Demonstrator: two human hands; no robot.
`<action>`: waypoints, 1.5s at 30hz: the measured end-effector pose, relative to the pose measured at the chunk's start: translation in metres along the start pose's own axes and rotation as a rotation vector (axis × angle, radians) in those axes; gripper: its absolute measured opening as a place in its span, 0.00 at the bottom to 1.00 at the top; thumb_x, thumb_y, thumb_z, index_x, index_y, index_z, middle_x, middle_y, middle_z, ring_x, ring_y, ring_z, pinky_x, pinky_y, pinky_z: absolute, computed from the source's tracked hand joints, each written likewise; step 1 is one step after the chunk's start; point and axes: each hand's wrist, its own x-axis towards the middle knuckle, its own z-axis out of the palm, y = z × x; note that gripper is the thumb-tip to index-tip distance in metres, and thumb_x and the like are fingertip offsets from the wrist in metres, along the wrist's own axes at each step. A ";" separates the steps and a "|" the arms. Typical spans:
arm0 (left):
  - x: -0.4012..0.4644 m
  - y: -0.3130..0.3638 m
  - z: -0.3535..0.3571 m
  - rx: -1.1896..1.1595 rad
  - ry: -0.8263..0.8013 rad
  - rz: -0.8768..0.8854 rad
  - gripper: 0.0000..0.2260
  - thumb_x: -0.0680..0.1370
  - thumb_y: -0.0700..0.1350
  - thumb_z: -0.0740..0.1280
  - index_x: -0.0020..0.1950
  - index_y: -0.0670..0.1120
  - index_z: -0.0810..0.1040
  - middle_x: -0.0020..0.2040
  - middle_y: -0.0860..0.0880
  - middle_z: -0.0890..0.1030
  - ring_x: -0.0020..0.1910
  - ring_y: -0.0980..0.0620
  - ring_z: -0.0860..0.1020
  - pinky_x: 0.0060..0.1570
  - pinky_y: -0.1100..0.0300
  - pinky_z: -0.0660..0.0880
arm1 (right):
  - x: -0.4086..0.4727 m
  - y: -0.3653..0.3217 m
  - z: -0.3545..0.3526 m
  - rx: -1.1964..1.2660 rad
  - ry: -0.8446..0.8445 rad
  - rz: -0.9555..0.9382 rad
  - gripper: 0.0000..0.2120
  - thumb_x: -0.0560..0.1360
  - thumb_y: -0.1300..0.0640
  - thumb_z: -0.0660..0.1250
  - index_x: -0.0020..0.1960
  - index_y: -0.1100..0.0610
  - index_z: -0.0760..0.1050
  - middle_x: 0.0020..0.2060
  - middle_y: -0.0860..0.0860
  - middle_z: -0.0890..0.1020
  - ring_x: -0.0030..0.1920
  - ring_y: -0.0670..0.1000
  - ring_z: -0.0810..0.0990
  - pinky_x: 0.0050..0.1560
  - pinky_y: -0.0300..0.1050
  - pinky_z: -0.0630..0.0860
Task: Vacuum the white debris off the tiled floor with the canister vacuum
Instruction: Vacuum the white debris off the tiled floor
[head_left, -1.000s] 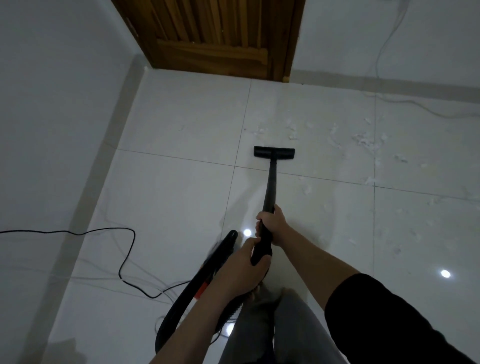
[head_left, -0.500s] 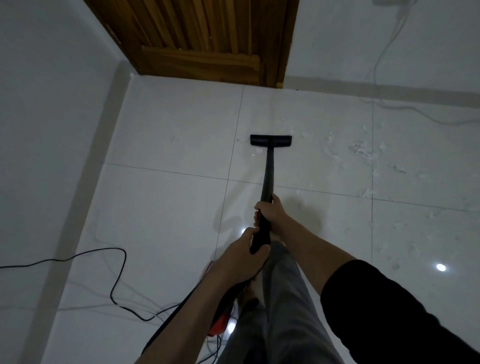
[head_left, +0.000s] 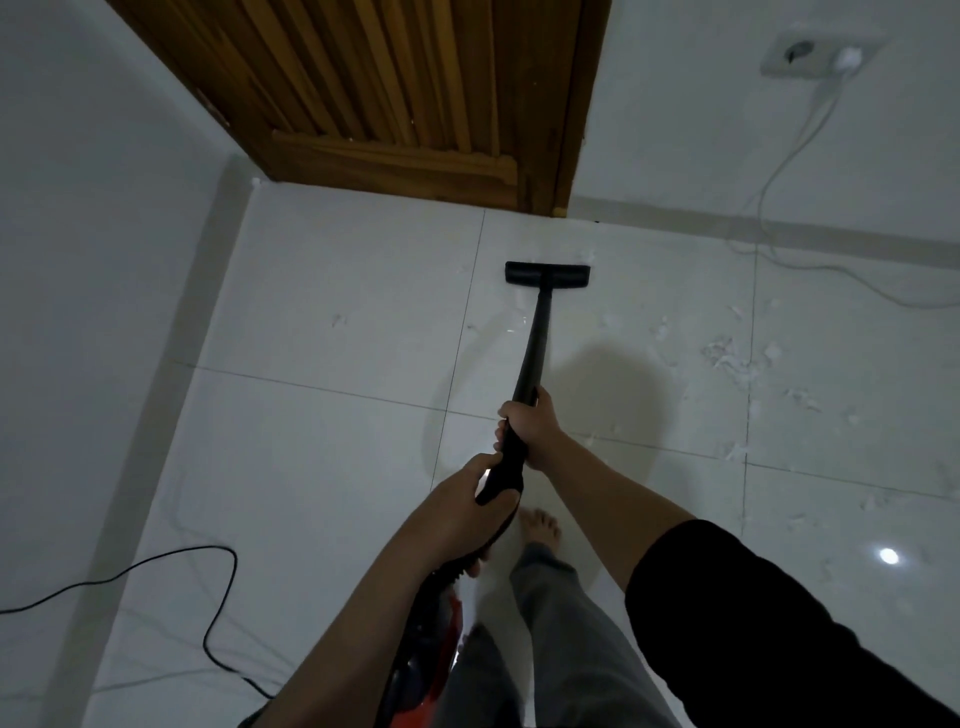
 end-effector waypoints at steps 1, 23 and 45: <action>0.006 0.005 -0.005 0.002 -0.004 -0.004 0.22 0.82 0.51 0.61 0.75 0.56 0.61 0.44 0.45 0.82 0.29 0.50 0.79 0.30 0.57 0.80 | 0.005 -0.008 0.001 -0.002 0.007 -0.002 0.30 0.76 0.70 0.60 0.72 0.49 0.57 0.31 0.56 0.70 0.24 0.50 0.71 0.27 0.44 0.74; 0.093 0.074 -0.034 0.016 -0.044 0.000 0.23 0.82 0.50 0.60 0.76 0.55 0.59 0.39 0.45 0.82 0.24 0.52 0.78 0.27 0.60 0.77 | 0.073 -0.100 -0.015 -0.035 0.045 -0.075 0.22 0.75 0.71 0.60 0.64 0.53 0.61 0.31 0.56 0.70 0.27 0.52 0.71 0.26 0.43 0.72; 0.068 0.064 -0.031 0.028 -0.079 -0.005 0.24 0.82 0.50 0.59 0.77 0.54 0.57 0.39 0.45 0.81 0.26 0.51 0.78 0.30 0.56 0.80 | 0.061 -0.075 -0.012 -0.009 0.045 -0.084 0.25 0.74 0.72 0.60 0.69 0.57 0.63 0.35 0.56 0.70 0.28 0.52 0.71 0.26 0.42 0.73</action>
